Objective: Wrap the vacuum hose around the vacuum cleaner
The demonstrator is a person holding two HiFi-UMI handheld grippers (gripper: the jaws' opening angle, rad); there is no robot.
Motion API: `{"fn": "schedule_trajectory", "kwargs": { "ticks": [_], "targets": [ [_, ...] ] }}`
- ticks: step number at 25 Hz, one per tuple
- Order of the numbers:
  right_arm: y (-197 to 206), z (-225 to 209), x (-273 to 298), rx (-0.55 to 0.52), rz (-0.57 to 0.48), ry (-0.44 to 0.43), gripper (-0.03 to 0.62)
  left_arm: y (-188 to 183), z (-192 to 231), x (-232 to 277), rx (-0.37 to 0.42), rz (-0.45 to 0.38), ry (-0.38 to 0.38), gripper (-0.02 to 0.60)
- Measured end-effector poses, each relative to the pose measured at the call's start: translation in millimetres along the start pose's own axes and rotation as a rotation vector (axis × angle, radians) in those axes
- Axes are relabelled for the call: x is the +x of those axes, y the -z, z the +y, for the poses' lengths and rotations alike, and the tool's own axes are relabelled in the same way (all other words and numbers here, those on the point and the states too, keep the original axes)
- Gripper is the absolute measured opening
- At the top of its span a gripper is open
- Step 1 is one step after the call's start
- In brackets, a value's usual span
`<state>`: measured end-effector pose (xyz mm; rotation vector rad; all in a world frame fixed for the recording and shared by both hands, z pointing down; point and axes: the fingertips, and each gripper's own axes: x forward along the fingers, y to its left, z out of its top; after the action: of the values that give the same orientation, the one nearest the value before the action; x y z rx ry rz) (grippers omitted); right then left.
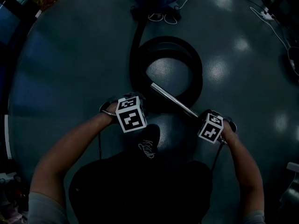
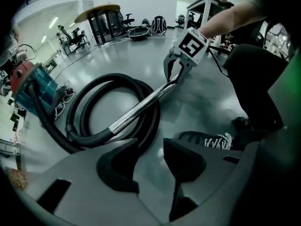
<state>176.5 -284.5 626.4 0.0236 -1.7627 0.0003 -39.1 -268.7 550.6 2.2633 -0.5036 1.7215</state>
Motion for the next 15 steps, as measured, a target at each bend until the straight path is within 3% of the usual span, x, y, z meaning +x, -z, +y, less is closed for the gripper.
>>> {"fn": "schedule_trajectory", "kwargs": {
  "ticks": [5, 7, 10, 15],
  "targets": [
    [10, -26, 4, -0.004, 0.014, -0.004, 0.130, -24, -11, 76, -0.017, -0.045, 0.128, 0.170],
    [10, -38, 6, -0.023, 0.015, -0.004, 0.130, -27, -1, 101, -0.010, -0.054, 0.111, 0.170],
    [11, -50, 8, -0.069, 0.032, 0.006, 0.129, -23, 17, 129, 0.035, -0.036, 0.027, 0.169],
    [22, -68, 8, -0.100, 0.052, 0.022, 0.127, -36, 27, 146, 0.047, -0.047, 0.050, 0.169]
  ]
}}
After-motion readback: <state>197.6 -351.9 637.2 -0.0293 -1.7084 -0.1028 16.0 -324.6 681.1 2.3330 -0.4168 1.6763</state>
